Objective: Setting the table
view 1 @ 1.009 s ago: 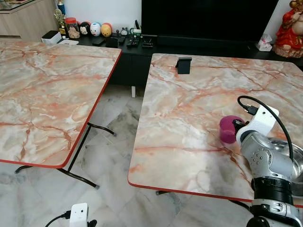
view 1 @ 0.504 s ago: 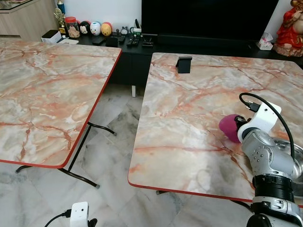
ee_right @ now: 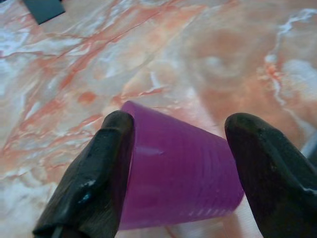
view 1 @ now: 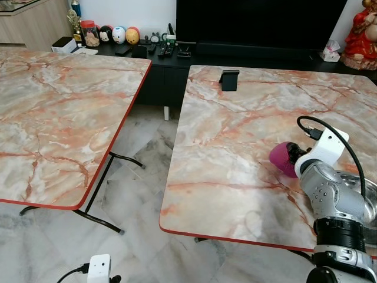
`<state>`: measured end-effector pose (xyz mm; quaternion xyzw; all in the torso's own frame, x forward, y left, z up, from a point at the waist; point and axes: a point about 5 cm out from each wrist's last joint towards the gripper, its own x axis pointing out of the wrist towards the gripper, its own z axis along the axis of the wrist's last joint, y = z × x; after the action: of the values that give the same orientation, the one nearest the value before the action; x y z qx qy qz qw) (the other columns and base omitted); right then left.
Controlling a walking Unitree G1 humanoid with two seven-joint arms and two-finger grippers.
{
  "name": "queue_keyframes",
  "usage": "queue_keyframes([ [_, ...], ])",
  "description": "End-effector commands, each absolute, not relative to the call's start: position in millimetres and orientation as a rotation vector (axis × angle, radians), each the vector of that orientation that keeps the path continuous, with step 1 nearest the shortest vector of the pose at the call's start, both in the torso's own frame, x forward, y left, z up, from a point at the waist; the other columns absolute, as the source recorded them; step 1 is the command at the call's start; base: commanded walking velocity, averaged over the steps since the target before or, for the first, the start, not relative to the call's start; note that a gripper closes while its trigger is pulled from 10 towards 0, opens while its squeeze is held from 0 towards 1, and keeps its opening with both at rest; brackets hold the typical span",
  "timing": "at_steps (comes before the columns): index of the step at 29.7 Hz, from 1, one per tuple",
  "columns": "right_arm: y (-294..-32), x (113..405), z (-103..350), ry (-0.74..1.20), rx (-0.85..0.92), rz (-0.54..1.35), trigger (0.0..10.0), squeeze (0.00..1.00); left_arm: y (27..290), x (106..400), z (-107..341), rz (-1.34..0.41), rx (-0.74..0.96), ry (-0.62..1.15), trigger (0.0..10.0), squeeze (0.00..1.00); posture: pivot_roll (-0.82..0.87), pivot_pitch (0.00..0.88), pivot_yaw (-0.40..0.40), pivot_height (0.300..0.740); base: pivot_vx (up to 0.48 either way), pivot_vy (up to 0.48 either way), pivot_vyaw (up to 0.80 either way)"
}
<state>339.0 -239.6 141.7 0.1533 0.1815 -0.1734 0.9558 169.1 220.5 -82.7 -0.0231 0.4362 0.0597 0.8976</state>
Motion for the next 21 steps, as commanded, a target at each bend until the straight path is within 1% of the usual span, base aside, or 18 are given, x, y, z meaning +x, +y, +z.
queue_keyframes([
  [1,-236.6,340.5,143.6,0.362,0.323,-0.337,10.0,0.00,226.6,159.5,-86.0,0.133,-0.047,0.943,10.0,0.00,0.01,0.000,-0.027,0.740,0.000,0.000,0.00],
  [2,-236.5,340.5,143.7,0.362,0.325,-0.338,10.0,0.00,226.9,159.2,-86.1,0.134,-0.047,0.944,10.0,0.00,0.01,0.000,-0.027,0.740,0.000,0.000,0.00],
  [3,-236.6,340.5,143.7,0.361,0.325,-0.339,9.3,0.00,227.0,159.2,-86.1,0.135,-0.047,0.944,10.0,0.00,0.01,0.000,-0.027,0.740,0.000,0.000,0.00],
  [4,-236.7,340.5,144.1,0.359,0.325,-0.340,0.0,0.00,226.9,159.3,-86.1,0.134,-0.046,0.944,10.0,0.00,0.01,0.000,-0.027,0.740,0.000,0.000,0.00],
  [21,-236.8,341.5,145.4,0.353,0.318,-0.338,0.0,0.00,222.1,163.0,-85.7,0.128,-0.048,0.938,10.0,0.00,0.01,0.000,-0.028,0.740,0.000,0.000,0.00],
])
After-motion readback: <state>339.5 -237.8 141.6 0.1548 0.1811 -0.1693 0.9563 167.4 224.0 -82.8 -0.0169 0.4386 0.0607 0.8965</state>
